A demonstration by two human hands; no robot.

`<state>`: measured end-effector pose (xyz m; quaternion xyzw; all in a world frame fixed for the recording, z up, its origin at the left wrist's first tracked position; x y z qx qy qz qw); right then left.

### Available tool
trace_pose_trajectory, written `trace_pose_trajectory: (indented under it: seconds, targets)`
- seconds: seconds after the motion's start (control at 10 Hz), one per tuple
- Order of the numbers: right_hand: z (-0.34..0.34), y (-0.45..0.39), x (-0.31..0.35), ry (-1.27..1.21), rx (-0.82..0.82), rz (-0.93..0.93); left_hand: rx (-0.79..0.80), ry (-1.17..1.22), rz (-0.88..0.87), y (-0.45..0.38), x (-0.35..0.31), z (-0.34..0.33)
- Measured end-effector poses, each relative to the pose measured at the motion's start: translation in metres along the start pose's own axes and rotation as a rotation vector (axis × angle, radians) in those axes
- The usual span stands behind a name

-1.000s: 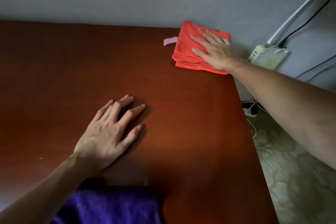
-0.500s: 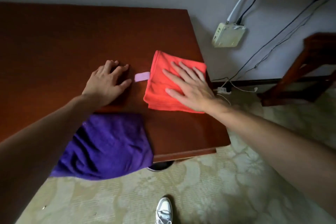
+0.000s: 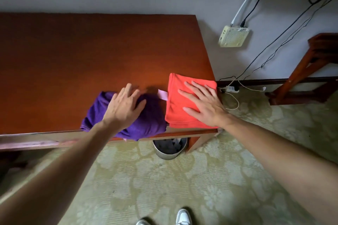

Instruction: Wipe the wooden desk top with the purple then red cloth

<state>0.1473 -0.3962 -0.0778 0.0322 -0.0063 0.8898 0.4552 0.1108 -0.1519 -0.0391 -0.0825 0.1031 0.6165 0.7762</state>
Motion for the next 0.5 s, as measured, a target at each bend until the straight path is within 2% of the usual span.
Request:
trace_pose_trajectory:
  seconds: [0.1, 0.2, 0.3, 0.4, 0.5]
  targets:
    - [0.004, -0.002, -0.002, 0.001, 0.036, -0.025, 0.015, -0.052, 0.025, 0.018, -0.013, -0.001]
    - [0.003, 0.003, 0.013, 0.005, 0.132, -0.095, 0.148, -0.102, 0.02, 0.046, -0.026, -0.021]
    - [0.008, 0.017, 0.029, -0.193, 0.133, -0.25, 0.15, -0.04, 0.08, 0.066, -0.03, -0.027]
    - [0.02, 0.069, 0.054, -0.645, 0.034, -0.39, 0.13, 0.164, 0.273, 0.095, -0.041, -0.028]
    - [0.028, 0.115, 0.072, -0.725, 0.021, -0.44, 0.086, 0.325, 0.283, 0.123, -0.052, -0.033]
Point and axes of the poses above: each hand's wrist, its own y-axis away from the middle knuckle, its own z-axis out of the back of the hand, x = y × z, the point moved 9 cm from there along -y, towards the middle knuckle, and after that the axes turned 5 degrees about x, right-handed, at the moved point
